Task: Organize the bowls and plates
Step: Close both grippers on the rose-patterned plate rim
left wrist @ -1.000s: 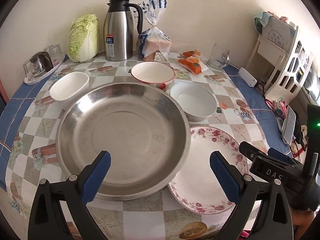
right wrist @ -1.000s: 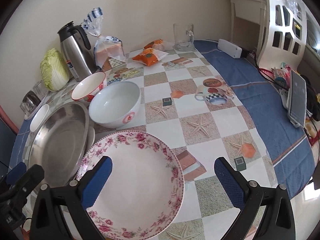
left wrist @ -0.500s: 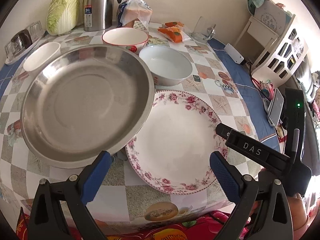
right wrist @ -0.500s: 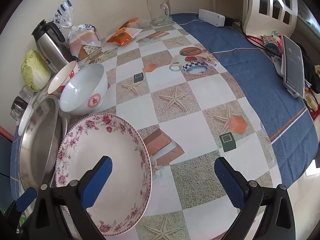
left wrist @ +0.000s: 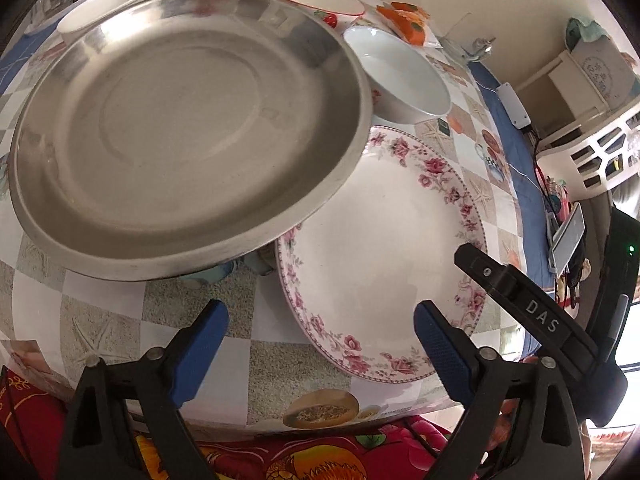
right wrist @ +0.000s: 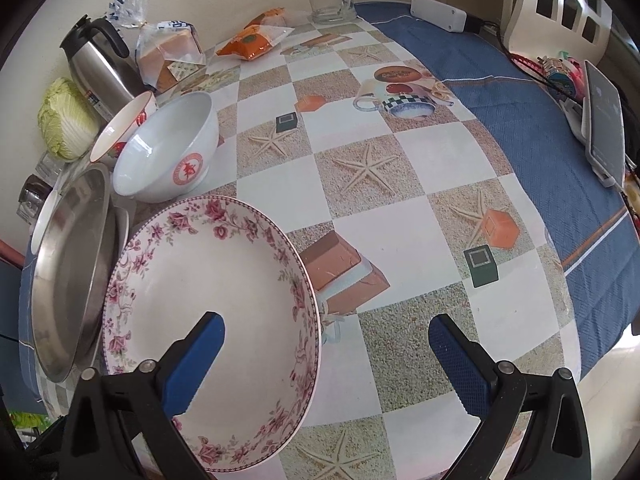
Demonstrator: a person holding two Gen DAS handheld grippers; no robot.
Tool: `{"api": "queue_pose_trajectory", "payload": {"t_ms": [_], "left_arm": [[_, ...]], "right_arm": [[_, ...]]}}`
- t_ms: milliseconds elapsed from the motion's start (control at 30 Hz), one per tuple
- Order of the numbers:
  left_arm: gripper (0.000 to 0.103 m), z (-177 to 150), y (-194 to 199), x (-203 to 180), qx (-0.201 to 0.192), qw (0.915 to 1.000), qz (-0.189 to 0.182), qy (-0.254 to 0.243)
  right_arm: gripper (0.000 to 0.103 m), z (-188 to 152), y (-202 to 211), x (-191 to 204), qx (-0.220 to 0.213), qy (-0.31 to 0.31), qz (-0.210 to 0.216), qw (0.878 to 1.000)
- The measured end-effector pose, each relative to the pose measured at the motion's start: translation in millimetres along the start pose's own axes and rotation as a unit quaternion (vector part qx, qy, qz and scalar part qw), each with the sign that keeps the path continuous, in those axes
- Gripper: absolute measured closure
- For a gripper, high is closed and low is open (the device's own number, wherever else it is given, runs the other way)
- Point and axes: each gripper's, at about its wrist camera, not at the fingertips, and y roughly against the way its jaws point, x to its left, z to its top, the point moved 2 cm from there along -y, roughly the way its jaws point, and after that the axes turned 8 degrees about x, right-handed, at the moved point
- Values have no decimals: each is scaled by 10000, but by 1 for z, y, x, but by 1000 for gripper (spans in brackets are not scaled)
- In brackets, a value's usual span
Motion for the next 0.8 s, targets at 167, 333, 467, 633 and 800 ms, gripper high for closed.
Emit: {"api": "queue_pose_trajectory", "payload": {"t_ms": [167, 333, 467, 633, 800], "left_arm": [[23, 2, -4, 12, 51, 9994, -113, 315], [40, 4, -1, 15, -22, 9992, -106, 390], [46, 3, -1, 19, -25, 9988, -179, 455], [48, 3, 0, 18, -24, 9989, -188, 429], [49, 6, -4, 11, -26, 9992, -159, 359]], "right_arm": [[9, 0, -4, -3, 110, -134, 102, 9998], [36, 1, -6, -8, 139, -296, 187, 9993], [63, 2, -7, -9, 142, -373, 374, 9985], [76, 2, -8, -6, 170, -323, 421, 9984], [80, 2, -6, -2, 133, -265, 365, 9989]]}}
